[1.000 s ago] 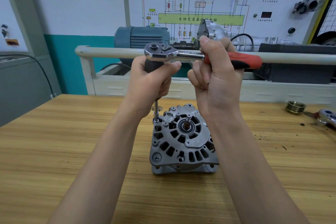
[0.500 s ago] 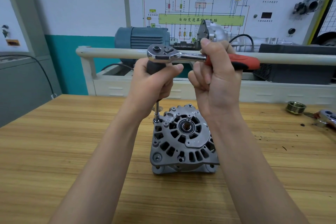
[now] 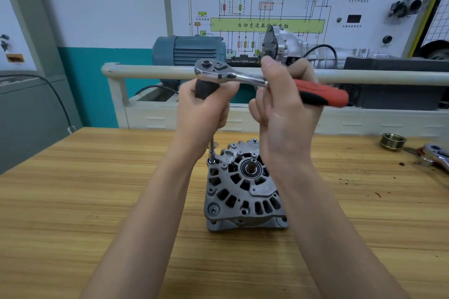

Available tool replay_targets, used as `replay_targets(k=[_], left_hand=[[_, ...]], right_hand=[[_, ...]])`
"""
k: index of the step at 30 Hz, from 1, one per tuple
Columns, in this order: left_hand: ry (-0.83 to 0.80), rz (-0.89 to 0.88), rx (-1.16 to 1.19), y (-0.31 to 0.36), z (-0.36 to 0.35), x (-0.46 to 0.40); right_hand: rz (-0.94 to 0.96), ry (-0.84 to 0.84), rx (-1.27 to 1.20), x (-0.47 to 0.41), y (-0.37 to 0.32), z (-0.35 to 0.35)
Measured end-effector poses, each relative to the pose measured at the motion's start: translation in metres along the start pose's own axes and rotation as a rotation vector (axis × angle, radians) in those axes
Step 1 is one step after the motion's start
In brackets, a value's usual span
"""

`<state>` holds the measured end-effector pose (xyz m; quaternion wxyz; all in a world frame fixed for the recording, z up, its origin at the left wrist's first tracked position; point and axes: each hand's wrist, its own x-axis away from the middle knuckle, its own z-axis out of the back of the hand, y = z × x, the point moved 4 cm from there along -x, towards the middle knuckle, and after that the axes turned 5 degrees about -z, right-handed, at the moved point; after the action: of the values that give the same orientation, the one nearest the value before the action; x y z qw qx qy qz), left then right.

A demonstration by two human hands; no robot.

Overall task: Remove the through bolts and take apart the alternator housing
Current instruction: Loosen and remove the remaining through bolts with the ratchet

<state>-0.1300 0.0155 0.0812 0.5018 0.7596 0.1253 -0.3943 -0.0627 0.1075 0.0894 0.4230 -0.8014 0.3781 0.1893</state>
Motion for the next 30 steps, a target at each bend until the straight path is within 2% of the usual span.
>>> replay_targets(k=[3, 6, 8, 11, 13, 15, 17, 19, 22, 24, 27, 30], left_hand=[[0.144, -0.025, -0.089, 0.000, -0.003, 0.003], [0.150, -0.009, -0.110, 0.001, -0.006, 0.004], [0.025, 0.037, -0.074, 0.000, -0.003, 0.001], [-0.234, 0.045, -0.022, 0.006, 0.008, -0.003], [-0.307, 0.024, -0.051, 0.011, 0.015, -0.003], [-0.322, 0.034, 0.016, 0.012, 0.015, -0.003], [-0.298, 0.080, 0.124, 0.010, 0.013, -0.003], [-0.213, 0.098, 0.139, 0.007, 0.012, -0.004], [-0.065, 0.046, 0.034, 0.007, 0.009, -0.003], [-0.017, -0.004, -0.066, 0.010, 0.000, 0.000], [-0.018, 0.002, -0.092, 0.011, -0.005, 0.001], [-0.173, 0.048, -0.020, 0.010, 0.004, -0.002]], right_hand=[[0.077, 0.091, 0.034, 0.015, 0.002, -0.002], [0.026, 0.128, 0.029, 0.018, 0.000, 0.000], [-0.082, 0.090, 0.020, 0.007, -0.002, 0.001], [-0.344, -0.061, 0.034, -0.020, -0.003, -0.003], [-0.539, -0.174, 0.095, -0.035, 0.000, -0.012], [-0.633, -0.229, 0.146, -0.041, 0.004, -0.018], [-0.606, -0.192, 0.126, -0.039, 0.003, -0.020], [-0.465, -0.101, 0.085, -0.024, 0.003, -0.017], [-0.195, 0.055, 0.060, 0.014, 0.002, -0.010], [-0.127, 0.120, 0.003, 0.027, 0.002, -0.007], [-0.187, 0.137, -0.021, 0.017, -0.002, -0.003], [-0.374, 0.018, 0.060, -0.011, -0.004, -0.003]])
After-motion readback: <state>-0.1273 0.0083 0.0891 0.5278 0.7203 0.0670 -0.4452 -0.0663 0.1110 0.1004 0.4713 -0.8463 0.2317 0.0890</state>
